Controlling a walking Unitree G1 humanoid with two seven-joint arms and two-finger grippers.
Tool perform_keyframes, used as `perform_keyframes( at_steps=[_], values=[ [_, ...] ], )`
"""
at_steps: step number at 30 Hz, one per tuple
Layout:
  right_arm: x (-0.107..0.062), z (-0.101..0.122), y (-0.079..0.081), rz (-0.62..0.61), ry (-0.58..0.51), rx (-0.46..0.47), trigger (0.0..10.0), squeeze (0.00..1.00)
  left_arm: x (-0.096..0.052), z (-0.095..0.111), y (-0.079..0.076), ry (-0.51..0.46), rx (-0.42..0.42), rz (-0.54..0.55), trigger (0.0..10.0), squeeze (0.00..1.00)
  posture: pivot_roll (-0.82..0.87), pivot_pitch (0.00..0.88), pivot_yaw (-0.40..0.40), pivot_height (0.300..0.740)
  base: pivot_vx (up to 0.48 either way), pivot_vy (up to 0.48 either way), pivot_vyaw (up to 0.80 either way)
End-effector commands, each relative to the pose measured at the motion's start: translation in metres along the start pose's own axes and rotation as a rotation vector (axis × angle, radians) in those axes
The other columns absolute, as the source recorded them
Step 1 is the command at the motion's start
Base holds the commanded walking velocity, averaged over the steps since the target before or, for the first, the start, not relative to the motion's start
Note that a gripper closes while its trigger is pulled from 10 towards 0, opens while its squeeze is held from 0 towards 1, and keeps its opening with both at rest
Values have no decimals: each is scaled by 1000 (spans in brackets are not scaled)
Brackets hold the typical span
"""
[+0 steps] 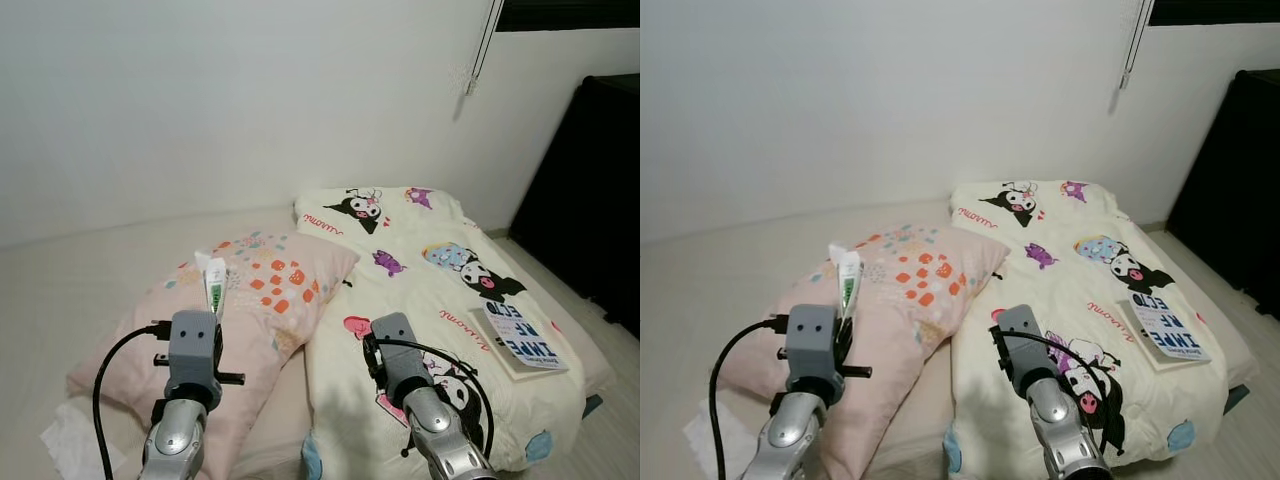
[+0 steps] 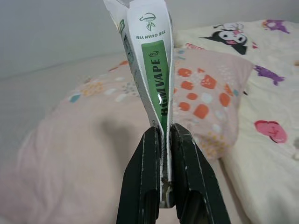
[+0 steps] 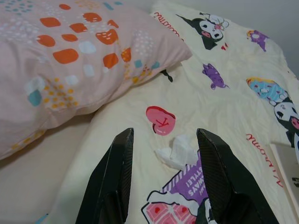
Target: Clean up the room
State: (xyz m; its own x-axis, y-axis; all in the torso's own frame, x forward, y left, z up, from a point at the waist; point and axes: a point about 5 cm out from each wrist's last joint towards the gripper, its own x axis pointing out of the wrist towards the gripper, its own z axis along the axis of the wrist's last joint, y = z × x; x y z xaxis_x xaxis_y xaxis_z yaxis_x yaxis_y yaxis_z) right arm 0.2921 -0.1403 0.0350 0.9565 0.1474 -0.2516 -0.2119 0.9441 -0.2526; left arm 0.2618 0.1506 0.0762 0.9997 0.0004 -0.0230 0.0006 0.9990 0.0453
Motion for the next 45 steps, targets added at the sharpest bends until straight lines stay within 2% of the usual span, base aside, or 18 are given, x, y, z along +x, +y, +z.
perform_keyframes(
  at_steps=[1,7,16,45],
  values=[
    [-2,-6,-1,-12,17,35,10000,0,0,-3,0,6,5,-1,10000,0,12,36,-42,734,0,0,0],
    [-1,-4,0,-11,3,73,10000,0,1,-2,0,-3,9,-3,10000,0,14,38,-45,734,0,0,-74],
    [5,4,-1,-15,-20,41,10000,0,0,-1,-1,-11,5,4,10000,0,13,39,-52,734,0,0,-800],
    [9,8,2,18,-12,-15,10000,0,0,0,1,-23,31,19,10000,0,19,29,-67,734,0,0,-800]
  ],
)
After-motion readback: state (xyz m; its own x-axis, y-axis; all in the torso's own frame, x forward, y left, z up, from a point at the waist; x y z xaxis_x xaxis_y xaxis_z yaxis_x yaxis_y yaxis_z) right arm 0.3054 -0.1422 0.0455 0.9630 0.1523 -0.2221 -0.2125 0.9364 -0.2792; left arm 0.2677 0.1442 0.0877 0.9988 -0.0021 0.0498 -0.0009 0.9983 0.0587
